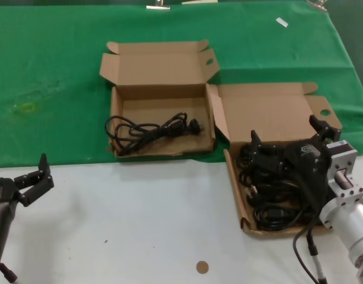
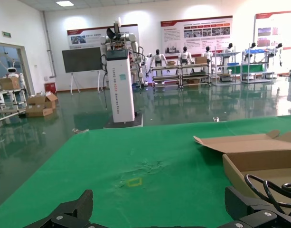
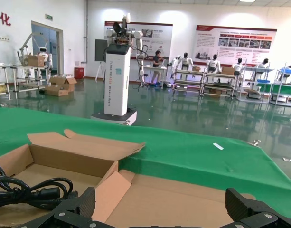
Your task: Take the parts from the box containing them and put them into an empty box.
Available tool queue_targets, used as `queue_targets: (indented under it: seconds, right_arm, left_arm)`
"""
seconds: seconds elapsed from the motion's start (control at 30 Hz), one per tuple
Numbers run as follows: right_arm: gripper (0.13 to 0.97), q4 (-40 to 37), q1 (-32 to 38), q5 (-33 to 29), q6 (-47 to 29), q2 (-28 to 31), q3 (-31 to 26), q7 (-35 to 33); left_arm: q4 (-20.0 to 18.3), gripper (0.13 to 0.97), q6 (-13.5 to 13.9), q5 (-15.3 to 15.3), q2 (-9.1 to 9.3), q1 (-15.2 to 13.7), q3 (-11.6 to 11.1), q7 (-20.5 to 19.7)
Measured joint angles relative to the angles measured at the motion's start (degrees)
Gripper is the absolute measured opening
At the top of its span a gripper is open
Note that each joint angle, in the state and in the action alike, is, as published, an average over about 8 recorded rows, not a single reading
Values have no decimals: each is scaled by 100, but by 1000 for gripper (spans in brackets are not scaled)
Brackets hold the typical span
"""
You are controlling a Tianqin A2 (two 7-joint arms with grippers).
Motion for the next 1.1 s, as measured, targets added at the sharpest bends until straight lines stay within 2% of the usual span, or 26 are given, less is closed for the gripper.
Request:
queue_targets:
  seconds: [1.1]
  right_arm:
    - [966, 0, 0, 0, 0, 0, 0, 0]
  left_arm:
    - [0, 966, 0, 0, 0, 0, 0, 0]
